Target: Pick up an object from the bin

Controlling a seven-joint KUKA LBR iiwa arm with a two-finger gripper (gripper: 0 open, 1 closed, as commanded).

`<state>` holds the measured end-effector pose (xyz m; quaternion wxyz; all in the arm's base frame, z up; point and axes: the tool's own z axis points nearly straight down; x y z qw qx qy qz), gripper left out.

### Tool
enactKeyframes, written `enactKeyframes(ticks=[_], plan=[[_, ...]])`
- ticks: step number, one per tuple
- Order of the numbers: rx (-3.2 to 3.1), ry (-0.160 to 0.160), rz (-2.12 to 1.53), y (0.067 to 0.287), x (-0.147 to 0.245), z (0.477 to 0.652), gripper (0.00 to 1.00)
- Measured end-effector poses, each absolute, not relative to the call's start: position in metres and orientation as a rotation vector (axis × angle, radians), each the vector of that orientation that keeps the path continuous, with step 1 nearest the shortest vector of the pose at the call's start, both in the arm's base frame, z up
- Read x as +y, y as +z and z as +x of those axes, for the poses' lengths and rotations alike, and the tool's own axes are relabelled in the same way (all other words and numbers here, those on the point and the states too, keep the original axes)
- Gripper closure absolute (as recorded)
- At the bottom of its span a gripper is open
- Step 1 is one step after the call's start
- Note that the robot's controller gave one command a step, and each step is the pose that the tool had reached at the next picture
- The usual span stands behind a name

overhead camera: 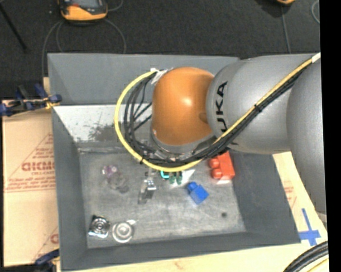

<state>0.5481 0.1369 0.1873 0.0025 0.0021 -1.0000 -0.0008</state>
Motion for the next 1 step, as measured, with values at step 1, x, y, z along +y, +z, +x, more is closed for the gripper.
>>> enactKeyframes(ticks=[1], plan=[[-3.136, -0.006, -0.26, 0.0839, 0.1394, 0.5897, 0.0]])
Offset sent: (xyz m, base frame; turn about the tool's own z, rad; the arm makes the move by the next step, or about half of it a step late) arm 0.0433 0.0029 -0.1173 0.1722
